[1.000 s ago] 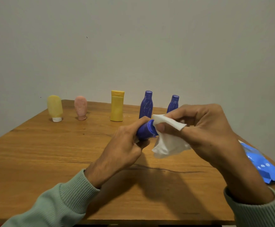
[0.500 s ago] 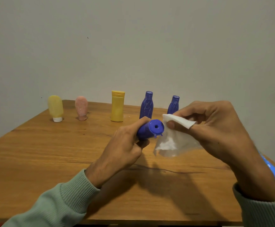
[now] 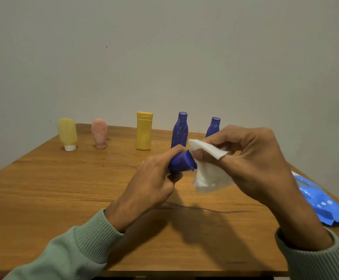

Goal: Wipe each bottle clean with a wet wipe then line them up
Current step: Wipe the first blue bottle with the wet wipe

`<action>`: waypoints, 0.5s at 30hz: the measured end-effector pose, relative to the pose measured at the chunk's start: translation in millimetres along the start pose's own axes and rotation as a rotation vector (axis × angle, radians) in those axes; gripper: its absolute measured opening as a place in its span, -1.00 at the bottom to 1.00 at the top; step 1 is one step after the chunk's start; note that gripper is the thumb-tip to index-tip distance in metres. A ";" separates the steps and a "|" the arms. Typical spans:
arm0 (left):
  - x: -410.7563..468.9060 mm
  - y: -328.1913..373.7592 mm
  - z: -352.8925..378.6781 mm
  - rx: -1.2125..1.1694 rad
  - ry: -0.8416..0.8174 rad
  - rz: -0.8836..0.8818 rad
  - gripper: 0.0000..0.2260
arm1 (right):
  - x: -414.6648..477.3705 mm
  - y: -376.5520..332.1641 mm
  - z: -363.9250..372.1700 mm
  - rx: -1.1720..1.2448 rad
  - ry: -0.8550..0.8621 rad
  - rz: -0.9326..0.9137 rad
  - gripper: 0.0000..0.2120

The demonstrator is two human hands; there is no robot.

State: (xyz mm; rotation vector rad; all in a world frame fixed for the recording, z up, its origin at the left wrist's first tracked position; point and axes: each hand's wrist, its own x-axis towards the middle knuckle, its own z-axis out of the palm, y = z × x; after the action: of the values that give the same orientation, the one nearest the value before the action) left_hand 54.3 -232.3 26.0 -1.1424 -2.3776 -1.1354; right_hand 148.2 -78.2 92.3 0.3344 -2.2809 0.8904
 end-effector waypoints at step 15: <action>13.4 -8.0 -11.3 -0.282 -0.123 -0.174 -0.58 | 3.3 28.9 -32.3 0.098 0.114 0.185 -0.85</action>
State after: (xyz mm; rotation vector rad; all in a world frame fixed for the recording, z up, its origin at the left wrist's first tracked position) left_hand 38.5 -236.5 36.2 -1.1348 -2.5090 -1.5404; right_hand 148.6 -35.1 97.6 0.1122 -2.1933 1.0888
